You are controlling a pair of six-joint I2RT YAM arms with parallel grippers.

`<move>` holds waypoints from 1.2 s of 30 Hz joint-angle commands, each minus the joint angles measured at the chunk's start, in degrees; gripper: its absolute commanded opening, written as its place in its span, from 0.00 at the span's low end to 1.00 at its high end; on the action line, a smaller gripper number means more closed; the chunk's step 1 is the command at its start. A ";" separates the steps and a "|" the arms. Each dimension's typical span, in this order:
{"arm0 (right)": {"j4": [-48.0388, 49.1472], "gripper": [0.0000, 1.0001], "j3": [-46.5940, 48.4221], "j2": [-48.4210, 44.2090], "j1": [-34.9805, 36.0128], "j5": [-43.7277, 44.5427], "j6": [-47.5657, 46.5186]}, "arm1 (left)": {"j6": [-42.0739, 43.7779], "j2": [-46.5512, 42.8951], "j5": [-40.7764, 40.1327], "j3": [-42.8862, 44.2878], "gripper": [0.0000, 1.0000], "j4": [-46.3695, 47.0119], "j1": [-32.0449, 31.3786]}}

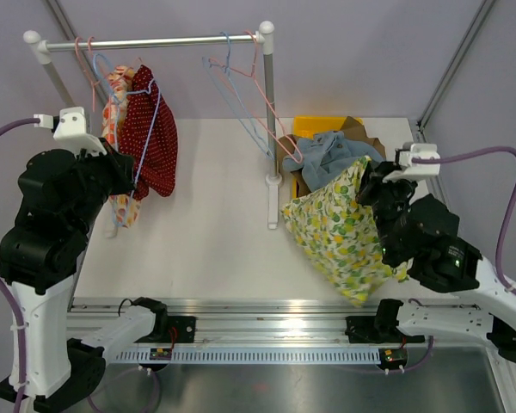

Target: Remove the skirt from the hanger

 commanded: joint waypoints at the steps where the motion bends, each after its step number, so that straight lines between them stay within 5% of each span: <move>1: 2.68 0.00 10.66 7.85 -1.57 -0.87 -13.02 | 0.59 -0.09 0.52 -0.64 0.00 4.84 0.06; 9: 1.54 0.00 31.67 21.56 -26.50 -17.57 -13.14 | 2.26 1.93 0.87 -0.11 0.00 5.72 0.06; 16: 3.31 0.00 46.81 37.98 -41.35 -26.45 -11.74 | 2.97 3.68 1.05 -0.20 0.00 6.77 0.06; 22: 3.22 0.00 37.45 46.79 -44.90 -32.94 -0.86 | 3.32 6.84 1.40 0.94 0.00 8.88 0.06; 23: 3.04 0.04 34.29 46.71 -44.90 -37.23 1.25 | 3.32 7.72 1.66 1.55 0.00 9.32 0.06; 24: 2.52 0.23 27.99 46.62 -44.90 -39.18 6.23 | 3.32 8.77 1.92 2.52 0.00 9.49 0.06; 25: 2.51 0.48 24.71 46.19 -44.81 -40.77 8.72 | 3.14 9.74 2.28 3.48 0.00 9.67 0.06; 26: 3.56 0.85 21.11 44.96 -44.81 -42.44 11.18 | 3.14 12.01 2.45 5.93 0.00 10.02 0.06; 27: 4.35 0.97 13.59 43.91 -44.81 -43.59 16.16 | 3.05 13.08 2.54 7.17 0.00 10.20 -0.03; 29: 8.63 0.99 2.08 40.14 -44.72 -47.36 19.71 | 3.05 16.67 2.72 11.46 0.00 10.55 -0.29; 36: 10.95 0.99 -16.18 31.34 -43.23 -50.98 25.79 | 3.14 27.50 1.67 20.72 0.00 10.90 -4.33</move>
